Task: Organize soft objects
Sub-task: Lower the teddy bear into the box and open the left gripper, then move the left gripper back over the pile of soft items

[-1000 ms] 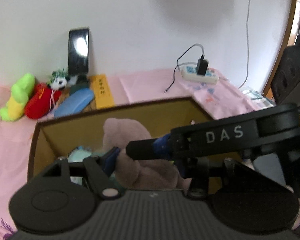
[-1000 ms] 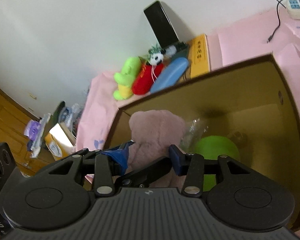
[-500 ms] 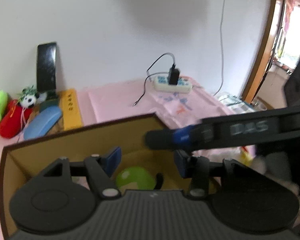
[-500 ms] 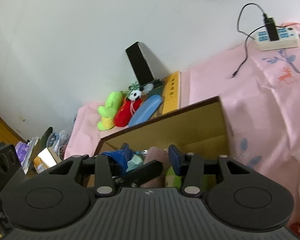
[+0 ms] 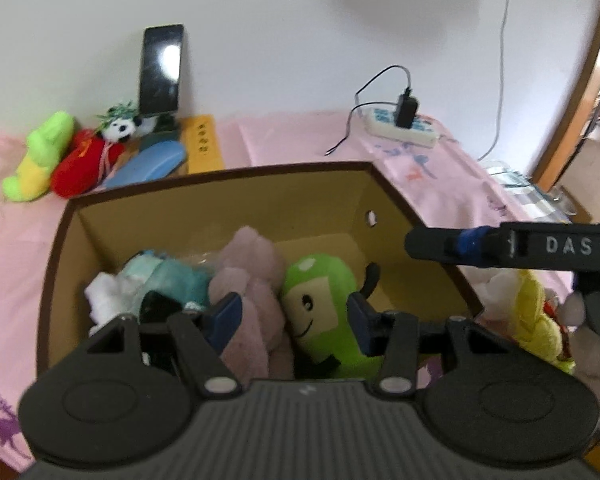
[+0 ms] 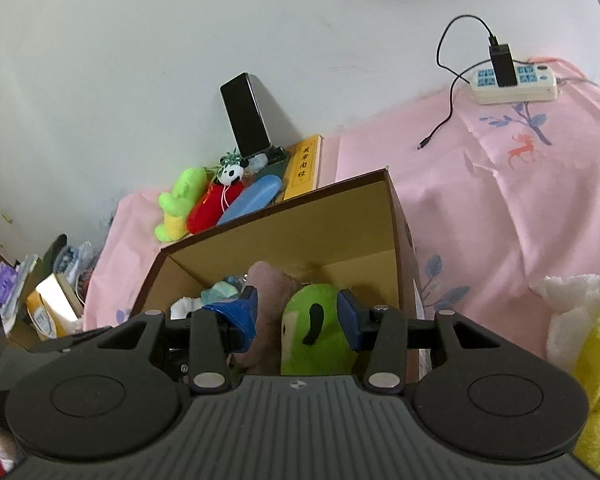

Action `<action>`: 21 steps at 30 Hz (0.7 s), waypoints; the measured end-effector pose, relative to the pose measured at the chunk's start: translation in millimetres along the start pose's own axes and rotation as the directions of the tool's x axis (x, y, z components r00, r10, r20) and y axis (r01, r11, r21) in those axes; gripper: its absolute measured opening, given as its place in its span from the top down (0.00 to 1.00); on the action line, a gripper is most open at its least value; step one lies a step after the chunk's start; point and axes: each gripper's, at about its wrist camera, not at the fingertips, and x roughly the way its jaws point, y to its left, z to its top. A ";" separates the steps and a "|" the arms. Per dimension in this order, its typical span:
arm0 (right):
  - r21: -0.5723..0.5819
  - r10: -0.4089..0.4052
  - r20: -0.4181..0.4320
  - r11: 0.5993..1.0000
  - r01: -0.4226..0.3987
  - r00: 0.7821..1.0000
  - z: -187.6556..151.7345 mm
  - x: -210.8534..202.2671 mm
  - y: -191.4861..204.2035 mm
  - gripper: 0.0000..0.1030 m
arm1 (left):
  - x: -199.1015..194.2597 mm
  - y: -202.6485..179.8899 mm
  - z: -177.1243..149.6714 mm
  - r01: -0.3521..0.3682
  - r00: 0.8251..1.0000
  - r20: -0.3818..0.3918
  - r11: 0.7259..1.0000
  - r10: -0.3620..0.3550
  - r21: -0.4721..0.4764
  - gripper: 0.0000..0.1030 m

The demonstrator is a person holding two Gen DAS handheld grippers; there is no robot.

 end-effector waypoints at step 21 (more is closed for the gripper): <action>-0.076 -0.002 -0.030 0.997 -0.001 1.000 -19.5 -44.3 -7.2 0.72 | -18.3 -68.8 -24.1 -0.271 0.959 -0.089 0.963 0.270 0.004 0.33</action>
